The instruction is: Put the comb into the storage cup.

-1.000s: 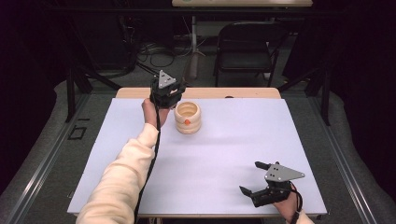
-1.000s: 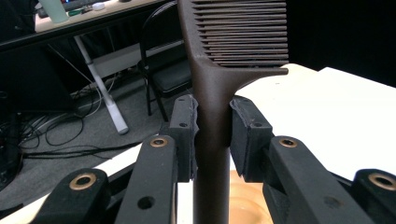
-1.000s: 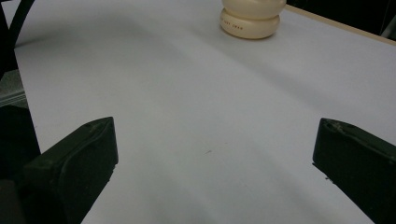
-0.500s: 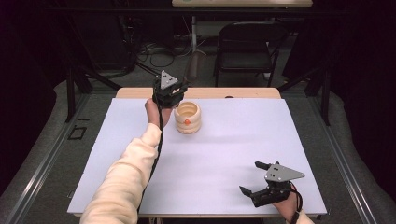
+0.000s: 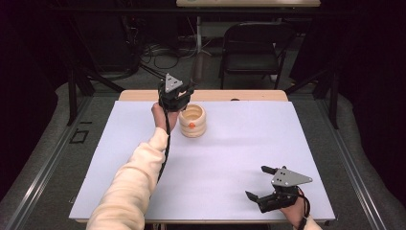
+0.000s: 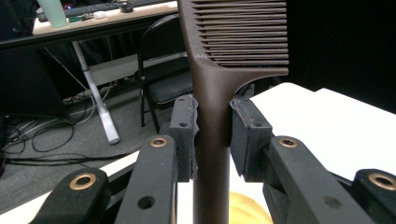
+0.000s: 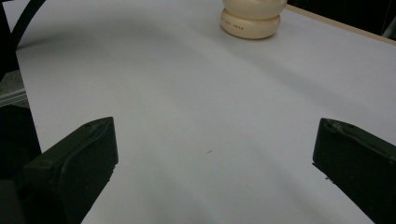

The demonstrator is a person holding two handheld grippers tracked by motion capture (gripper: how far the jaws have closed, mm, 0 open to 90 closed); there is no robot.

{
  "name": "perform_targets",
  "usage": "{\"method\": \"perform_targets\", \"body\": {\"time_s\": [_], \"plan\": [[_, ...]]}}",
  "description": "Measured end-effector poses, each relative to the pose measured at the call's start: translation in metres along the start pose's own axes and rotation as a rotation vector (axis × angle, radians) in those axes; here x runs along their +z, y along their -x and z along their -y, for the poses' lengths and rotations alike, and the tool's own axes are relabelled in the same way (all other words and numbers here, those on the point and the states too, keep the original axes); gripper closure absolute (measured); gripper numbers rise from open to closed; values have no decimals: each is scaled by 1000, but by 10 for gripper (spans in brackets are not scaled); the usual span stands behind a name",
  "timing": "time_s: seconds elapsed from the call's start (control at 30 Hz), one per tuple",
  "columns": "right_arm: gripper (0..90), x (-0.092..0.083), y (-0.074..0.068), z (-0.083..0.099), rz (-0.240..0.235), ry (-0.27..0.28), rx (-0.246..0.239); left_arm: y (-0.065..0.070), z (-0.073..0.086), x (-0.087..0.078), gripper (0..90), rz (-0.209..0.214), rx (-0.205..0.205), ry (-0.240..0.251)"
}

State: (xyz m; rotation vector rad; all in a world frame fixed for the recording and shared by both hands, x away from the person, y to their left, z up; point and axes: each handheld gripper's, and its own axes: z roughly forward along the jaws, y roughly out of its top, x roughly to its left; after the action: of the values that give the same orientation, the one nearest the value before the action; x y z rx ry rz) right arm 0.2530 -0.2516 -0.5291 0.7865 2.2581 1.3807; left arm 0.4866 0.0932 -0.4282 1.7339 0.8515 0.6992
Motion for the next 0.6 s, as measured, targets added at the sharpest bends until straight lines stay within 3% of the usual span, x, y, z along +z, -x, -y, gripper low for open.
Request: {"method": "perform_targets", "body": {"time_s": [0.6], "plan": [[0,0,0,0,-2,0,3,1,9,11,722,27,-42,19]]}}
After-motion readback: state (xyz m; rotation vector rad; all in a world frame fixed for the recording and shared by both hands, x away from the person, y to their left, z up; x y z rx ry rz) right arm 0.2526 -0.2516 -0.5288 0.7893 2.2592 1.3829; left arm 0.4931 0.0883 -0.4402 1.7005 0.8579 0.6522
